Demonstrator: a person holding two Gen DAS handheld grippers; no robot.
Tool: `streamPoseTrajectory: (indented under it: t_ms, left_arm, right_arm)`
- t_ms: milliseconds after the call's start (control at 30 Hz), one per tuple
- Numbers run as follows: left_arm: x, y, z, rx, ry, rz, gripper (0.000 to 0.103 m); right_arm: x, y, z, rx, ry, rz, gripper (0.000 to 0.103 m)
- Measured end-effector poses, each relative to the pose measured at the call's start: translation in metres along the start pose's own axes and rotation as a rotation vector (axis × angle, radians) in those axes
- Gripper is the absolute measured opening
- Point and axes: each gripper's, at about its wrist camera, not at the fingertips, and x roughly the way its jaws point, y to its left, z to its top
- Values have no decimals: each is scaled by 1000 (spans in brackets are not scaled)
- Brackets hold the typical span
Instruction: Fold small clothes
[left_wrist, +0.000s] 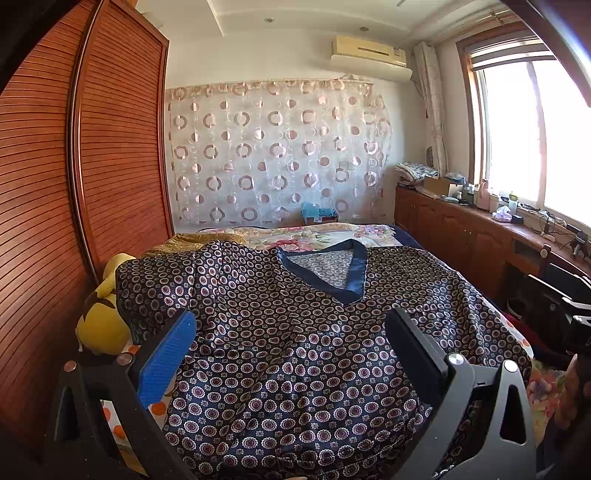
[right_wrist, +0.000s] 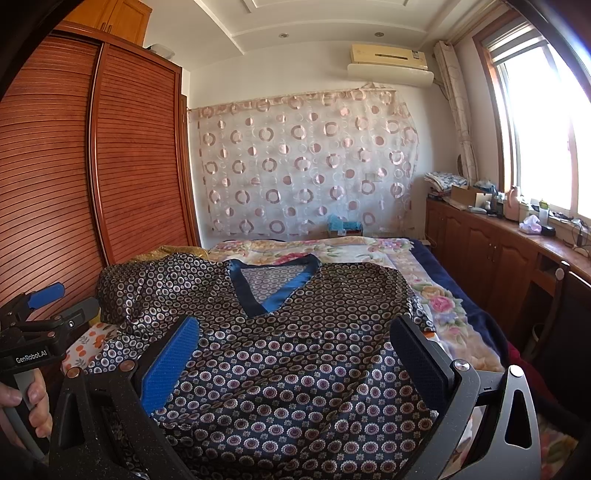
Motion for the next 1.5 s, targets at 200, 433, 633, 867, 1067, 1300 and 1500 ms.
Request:
streamPoseTrajectory:
  t_ms: [200,433,633,867,1067,1300,1500]
  left_arm:
    - [1,-1,1,6,-6,0,102]
    - [1,-1,1,5,-6,0,102]
    - [0,-2,1,8,-9,2,102]
    - [0,-3,4,11,-15,6,102]
    - [0,-3,3,11,-15,6,102]
    - [10,2,-4,16,1,32,102]
    - [33,15,-17,39,76,53,102]
  right_arm:
    - [0,0,0,0,0,0,103]
    - [0,0,-1,-1,0,-1,103]
    - [-1,-2,0,1,-5,0,103]
    - [-1,-2,-1,1,-9,-2,103]
    - [-1,-2,-2,5,-9,4,103]
    - [12,-5,-7,13,13,27,103]
    - [35,-4,-12,4,72,87,103]
